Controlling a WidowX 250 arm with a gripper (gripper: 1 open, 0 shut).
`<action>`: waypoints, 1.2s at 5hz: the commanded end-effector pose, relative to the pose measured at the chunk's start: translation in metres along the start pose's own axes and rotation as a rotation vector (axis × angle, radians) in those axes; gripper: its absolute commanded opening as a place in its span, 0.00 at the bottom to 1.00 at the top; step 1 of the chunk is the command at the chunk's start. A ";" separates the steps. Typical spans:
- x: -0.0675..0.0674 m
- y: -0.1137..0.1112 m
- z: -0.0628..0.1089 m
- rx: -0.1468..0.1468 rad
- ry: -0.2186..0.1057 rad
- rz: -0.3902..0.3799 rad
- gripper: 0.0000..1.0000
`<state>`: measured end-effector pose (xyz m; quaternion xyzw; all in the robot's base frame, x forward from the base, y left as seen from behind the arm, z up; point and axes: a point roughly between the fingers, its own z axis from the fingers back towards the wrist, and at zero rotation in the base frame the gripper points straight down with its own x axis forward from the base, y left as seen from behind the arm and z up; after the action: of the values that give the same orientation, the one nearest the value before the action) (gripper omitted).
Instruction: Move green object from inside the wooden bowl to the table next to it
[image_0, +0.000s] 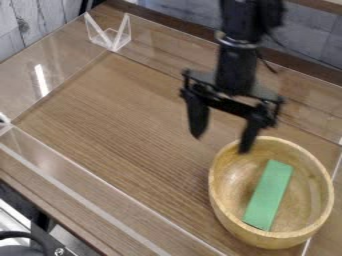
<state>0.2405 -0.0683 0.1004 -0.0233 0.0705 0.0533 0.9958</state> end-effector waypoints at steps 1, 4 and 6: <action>-0.001 -0.040 0.000 -0.036 -0.074 -0.016 1.00; 0.006 -0.055 -0.035 -0.084 -0.185 -0.022 1.00; 0.003 -0.058 -0.009 -0.123 -0.285 0.090 1.00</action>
<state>0.2419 -0.1225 0.0780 -0.0591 -0.0481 0.1051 0.9915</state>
